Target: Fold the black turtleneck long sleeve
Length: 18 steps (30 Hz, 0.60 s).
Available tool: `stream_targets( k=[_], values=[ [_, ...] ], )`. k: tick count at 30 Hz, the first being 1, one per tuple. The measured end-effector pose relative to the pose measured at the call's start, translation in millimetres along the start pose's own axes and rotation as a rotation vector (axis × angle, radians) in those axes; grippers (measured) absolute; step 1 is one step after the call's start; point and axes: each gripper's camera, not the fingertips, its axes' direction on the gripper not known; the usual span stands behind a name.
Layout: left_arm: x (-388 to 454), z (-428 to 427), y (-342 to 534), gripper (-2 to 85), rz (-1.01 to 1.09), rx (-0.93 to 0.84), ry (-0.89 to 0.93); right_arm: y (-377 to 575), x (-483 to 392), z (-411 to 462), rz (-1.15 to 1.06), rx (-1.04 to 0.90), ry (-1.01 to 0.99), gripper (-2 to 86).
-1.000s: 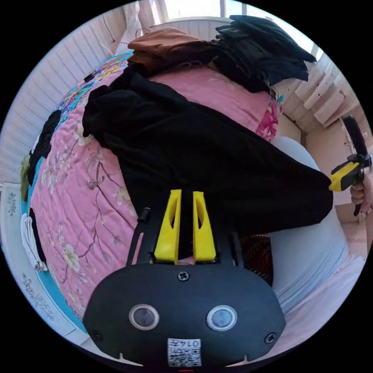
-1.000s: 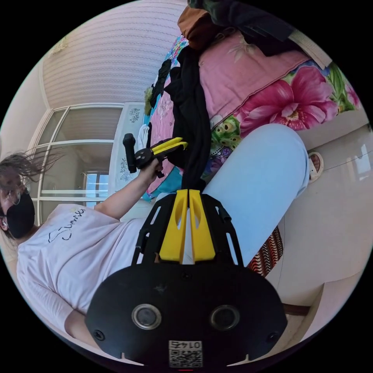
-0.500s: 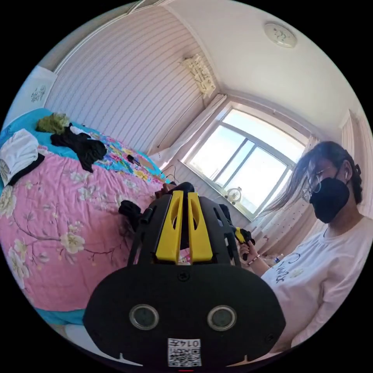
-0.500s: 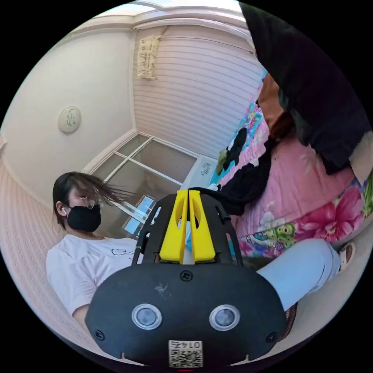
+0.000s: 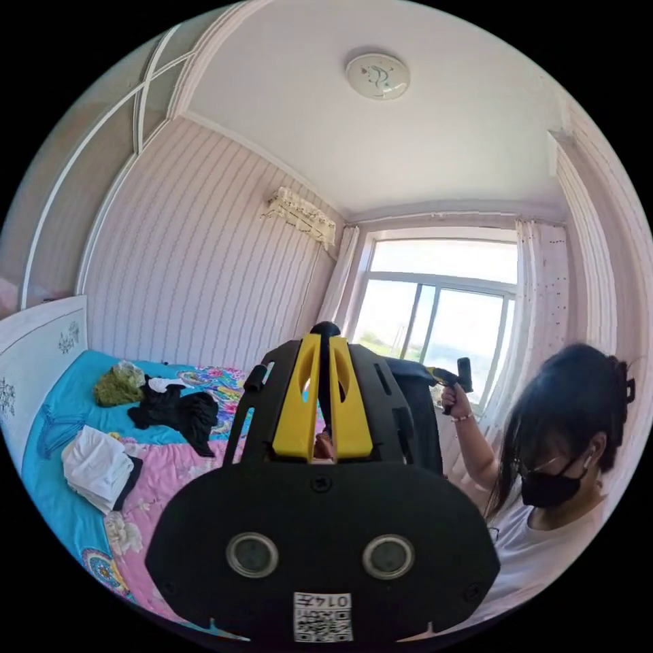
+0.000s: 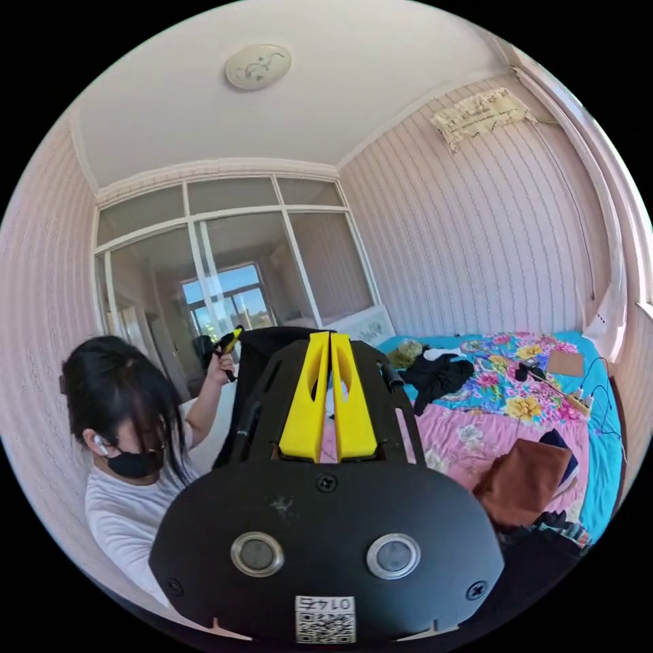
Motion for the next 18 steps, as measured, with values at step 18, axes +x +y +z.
stream_targets(
  k=[18],
  values=[
    [-172.5, 50.8, -16.8, -0.9, -0.094, -0.012, -0.287, -141.0, 120.9, 202.7, -0.051, -0.080, 0.169, -0.3]
  ],
)
